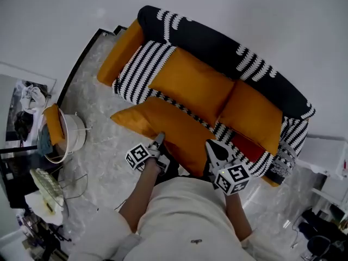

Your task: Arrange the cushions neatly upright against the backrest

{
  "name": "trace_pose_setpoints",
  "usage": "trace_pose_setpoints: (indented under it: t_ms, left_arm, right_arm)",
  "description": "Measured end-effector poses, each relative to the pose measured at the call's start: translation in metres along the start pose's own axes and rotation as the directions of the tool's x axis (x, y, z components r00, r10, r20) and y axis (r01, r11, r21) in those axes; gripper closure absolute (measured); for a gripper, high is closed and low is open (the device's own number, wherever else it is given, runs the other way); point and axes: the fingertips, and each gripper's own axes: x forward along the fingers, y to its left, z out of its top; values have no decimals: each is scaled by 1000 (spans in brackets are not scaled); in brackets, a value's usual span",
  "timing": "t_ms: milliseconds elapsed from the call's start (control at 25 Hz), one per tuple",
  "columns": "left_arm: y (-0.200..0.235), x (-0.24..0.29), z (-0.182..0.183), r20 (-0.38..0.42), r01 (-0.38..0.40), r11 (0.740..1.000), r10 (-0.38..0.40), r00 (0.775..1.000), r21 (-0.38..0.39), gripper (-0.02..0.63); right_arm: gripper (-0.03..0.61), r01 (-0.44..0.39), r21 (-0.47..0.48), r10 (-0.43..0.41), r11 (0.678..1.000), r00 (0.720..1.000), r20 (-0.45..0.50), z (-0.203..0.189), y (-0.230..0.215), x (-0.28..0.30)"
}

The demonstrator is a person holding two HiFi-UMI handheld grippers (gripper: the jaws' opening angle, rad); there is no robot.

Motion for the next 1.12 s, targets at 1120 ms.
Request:
trace_pose_setpoints:
  t_ms: [1120]
  left_arm:
    - [-82,3,353,-220,132,733,25,975,667,601]
  right_arm:
    - [569,-156,-34,153,987,985,-83,48,130,218]
